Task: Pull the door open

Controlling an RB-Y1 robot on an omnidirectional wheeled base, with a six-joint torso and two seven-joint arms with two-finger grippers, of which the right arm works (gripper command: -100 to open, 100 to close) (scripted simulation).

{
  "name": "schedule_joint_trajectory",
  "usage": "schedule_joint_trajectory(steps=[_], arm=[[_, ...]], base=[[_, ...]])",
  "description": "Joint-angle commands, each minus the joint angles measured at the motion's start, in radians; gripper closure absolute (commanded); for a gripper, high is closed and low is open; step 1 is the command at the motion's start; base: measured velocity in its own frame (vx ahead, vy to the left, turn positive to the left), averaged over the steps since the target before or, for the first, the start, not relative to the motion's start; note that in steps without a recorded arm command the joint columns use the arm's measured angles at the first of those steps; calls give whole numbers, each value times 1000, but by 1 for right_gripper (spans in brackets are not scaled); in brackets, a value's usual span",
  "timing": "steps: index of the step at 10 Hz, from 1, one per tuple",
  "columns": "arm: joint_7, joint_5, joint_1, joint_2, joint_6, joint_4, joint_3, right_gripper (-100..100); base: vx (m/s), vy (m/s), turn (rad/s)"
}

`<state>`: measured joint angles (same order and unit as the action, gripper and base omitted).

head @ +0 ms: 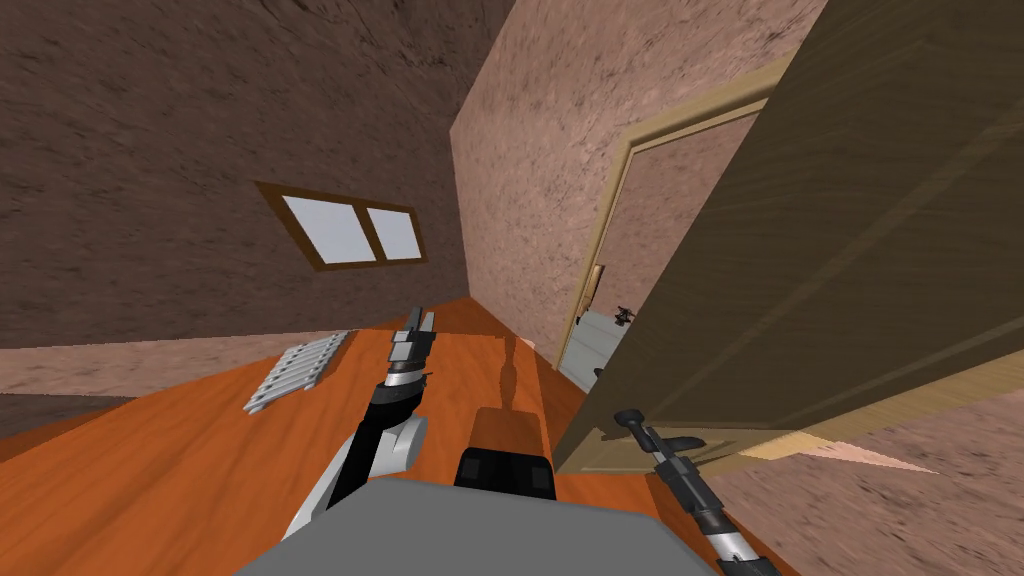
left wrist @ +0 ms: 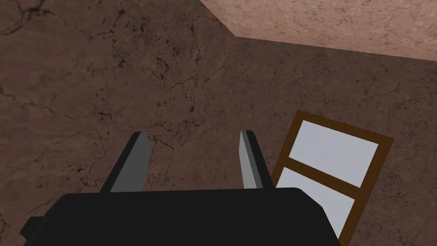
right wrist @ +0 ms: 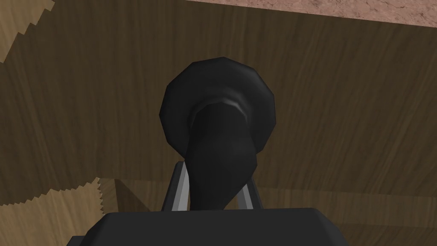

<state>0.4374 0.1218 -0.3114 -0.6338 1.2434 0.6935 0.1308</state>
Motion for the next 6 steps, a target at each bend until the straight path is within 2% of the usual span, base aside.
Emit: schedule_joint_trajectory(steps=[1,4,6], arm=[[1,3,-5,-8,12,-3,-1,100],[6,-1,0,-5,26,-22,7,100],[9,-2,6,-7,35,-34,10,100]], base=[[-199,-75,117],[-129,-32,88],[-200,-76,169]])
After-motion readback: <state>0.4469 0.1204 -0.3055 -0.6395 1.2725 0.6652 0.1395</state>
